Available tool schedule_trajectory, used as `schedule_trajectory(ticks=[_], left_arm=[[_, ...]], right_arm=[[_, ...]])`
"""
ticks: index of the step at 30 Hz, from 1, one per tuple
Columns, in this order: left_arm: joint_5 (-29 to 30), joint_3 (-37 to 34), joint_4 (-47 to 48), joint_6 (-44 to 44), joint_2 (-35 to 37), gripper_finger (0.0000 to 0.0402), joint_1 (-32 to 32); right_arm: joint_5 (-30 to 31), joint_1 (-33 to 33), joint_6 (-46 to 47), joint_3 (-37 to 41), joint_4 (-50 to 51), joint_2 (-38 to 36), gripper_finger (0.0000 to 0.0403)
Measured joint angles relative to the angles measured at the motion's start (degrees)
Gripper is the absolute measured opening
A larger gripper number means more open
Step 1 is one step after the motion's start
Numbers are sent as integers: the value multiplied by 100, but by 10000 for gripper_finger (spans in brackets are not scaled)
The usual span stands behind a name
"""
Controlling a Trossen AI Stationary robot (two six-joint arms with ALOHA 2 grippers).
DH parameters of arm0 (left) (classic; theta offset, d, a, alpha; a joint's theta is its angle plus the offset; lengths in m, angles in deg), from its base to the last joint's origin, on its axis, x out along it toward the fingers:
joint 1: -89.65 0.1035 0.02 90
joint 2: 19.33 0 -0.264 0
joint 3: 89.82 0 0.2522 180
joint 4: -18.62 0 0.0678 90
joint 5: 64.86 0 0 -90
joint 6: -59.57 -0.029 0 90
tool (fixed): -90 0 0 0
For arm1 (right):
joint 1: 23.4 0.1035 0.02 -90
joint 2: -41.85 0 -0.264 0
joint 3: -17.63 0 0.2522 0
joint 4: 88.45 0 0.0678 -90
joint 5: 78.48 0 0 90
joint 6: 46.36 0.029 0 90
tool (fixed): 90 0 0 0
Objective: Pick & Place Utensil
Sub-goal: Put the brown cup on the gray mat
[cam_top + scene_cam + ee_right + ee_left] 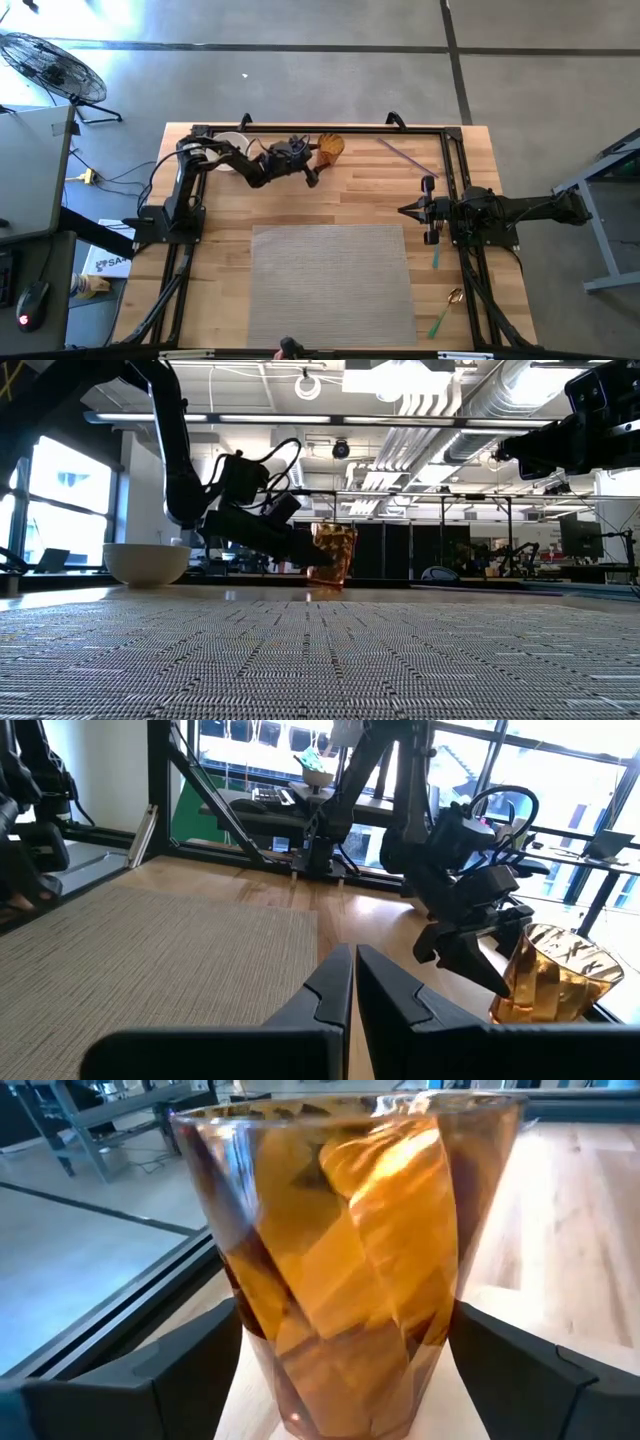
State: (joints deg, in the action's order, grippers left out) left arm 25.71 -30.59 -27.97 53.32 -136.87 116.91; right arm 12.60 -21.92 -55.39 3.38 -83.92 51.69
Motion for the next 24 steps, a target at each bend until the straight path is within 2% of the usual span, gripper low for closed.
schedule_trajectory(ticks=[5,12,24], left_arm=[[-85,0,-250,4,0,333,-42],[-111,-50,110,12,7,334,-32],[-215,-138,76,295,9,335,-32]], right_arm=[[0,1,1,0,0,-1,12],[-2,-1,1,0,0,-1,12],[-1,0,1,0,0,0,12]])
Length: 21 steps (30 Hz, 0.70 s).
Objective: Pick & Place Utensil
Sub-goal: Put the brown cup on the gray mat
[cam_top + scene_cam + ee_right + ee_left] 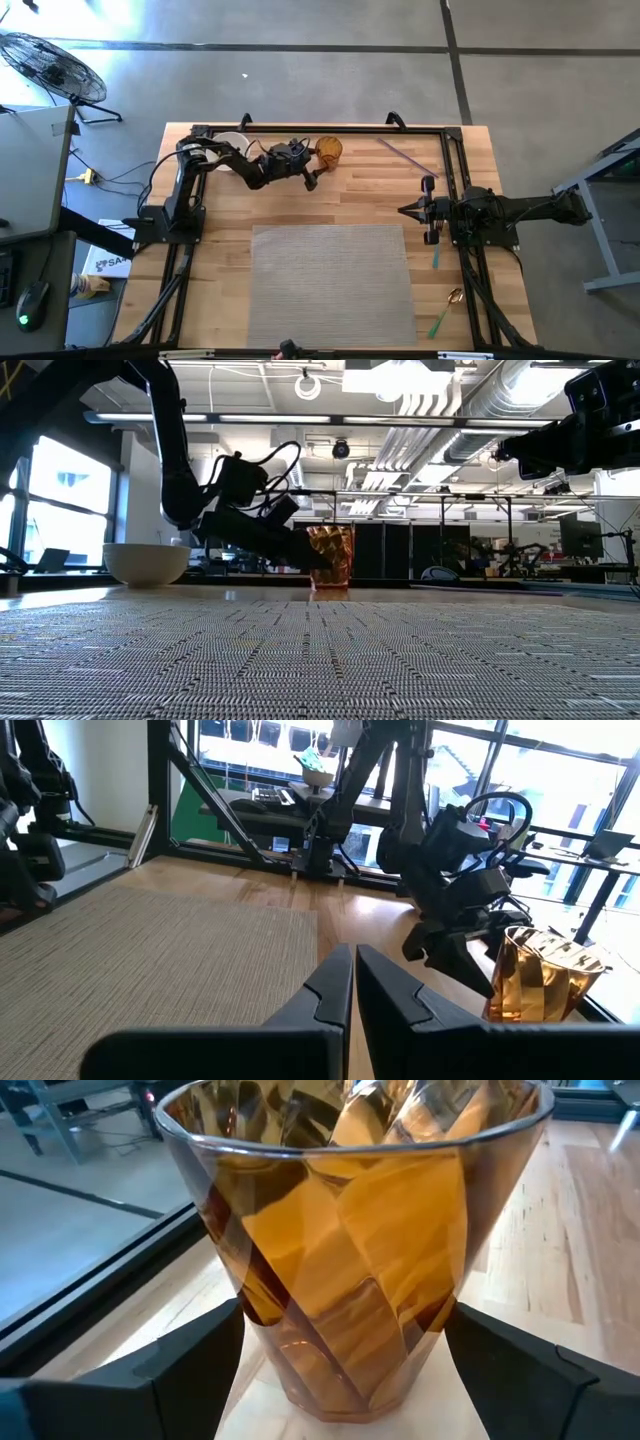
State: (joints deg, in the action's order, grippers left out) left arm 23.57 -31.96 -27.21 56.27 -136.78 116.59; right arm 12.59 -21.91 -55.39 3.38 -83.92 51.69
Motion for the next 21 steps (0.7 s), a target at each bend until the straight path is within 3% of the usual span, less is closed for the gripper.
schedule_trajectory(ticks=[8,12,21], left_arm=[[-15,-7,98,67,-4,372,-47],[265,-7,65,104,-4,396,-173],[66,88,-124,72,-4,397,-184]], right_arm=[[0,1,0,2,0,-1,12],[-1,1,1,2,0,-1,12],[-1,-1,0,0,0,-1,12]])
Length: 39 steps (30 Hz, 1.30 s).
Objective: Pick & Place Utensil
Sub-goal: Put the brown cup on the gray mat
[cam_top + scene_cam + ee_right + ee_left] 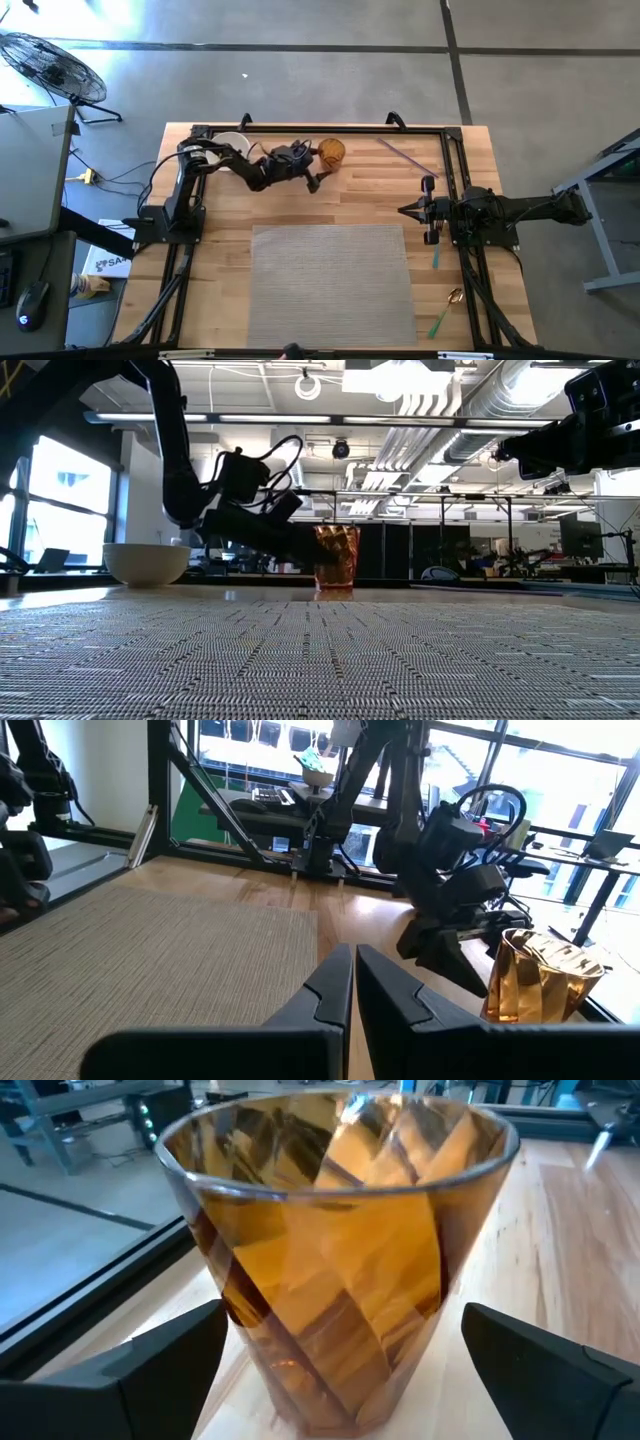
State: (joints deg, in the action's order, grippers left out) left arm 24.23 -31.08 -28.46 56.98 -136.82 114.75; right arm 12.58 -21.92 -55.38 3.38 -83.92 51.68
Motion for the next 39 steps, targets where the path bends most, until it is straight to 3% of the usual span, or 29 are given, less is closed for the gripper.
schedule_trajectory(ticks=[11,29,39], left_arm=[[-191,543,851,-352,0,397,0],[-715,579,483,-461,-2,397,0],[-752,864,1044,-605,-2,397,0]], right_arm=[[0,1,0,1,0,2,12],[0,1,-1,1,0,0,12],[0,2,0,2,0,2,12]])
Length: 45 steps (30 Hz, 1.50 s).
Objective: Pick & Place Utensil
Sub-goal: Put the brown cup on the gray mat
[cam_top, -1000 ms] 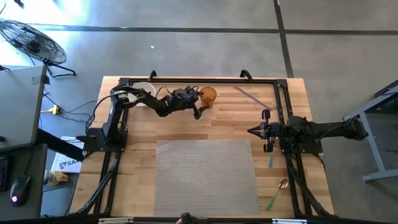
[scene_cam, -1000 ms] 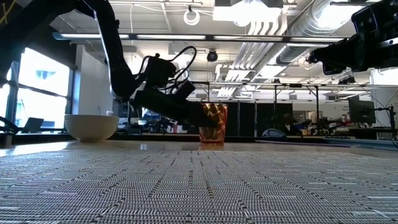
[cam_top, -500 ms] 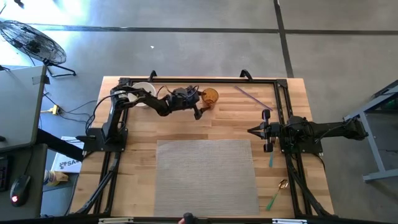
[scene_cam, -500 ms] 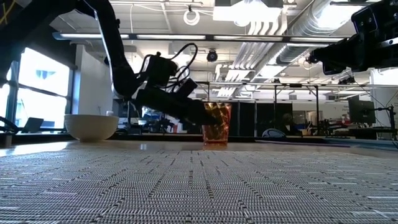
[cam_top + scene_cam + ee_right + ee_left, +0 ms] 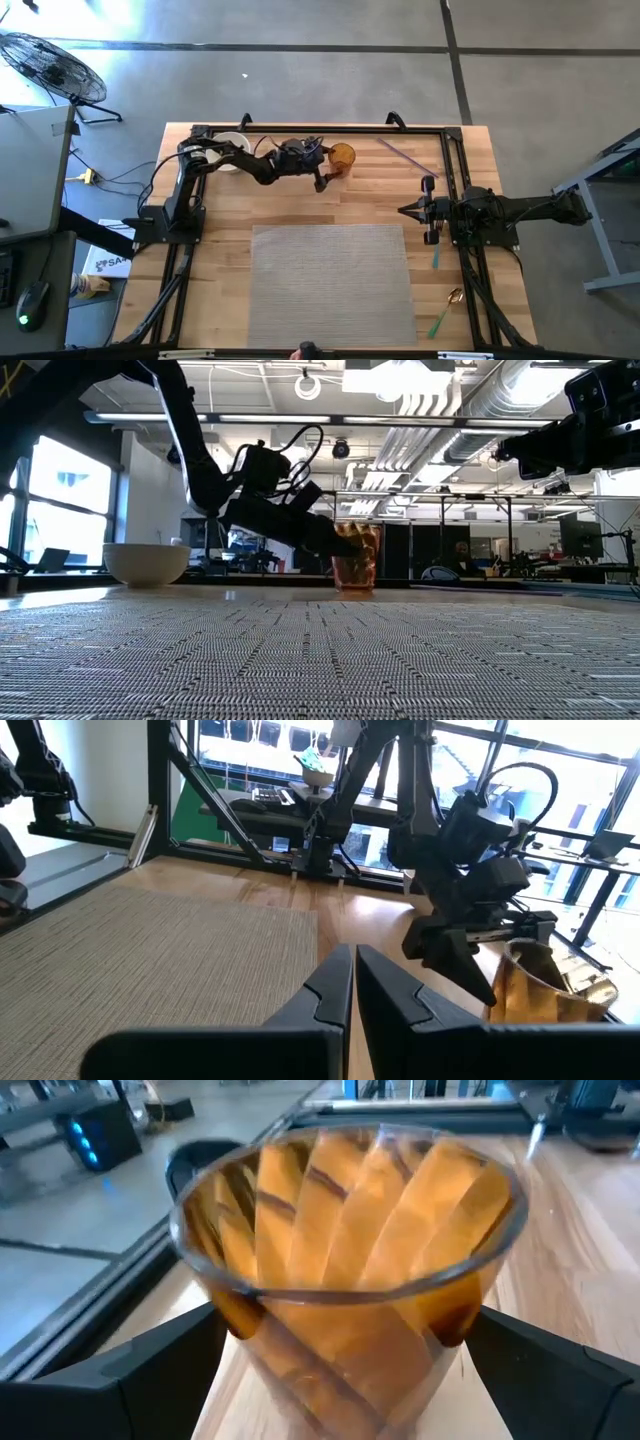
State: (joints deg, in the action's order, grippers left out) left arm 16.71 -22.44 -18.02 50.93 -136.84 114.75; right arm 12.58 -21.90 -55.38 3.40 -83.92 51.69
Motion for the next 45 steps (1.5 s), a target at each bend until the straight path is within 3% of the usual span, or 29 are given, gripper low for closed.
schedule_trajectory(ticks=[35,45], left_arm=[[49,263,349,-164,0,396,2],[123,263,342,-267,0,348,2]], right_arm=[[1,-1,0,-2,0,-2,12],[2,-1,-1,-1,0,0,12]])
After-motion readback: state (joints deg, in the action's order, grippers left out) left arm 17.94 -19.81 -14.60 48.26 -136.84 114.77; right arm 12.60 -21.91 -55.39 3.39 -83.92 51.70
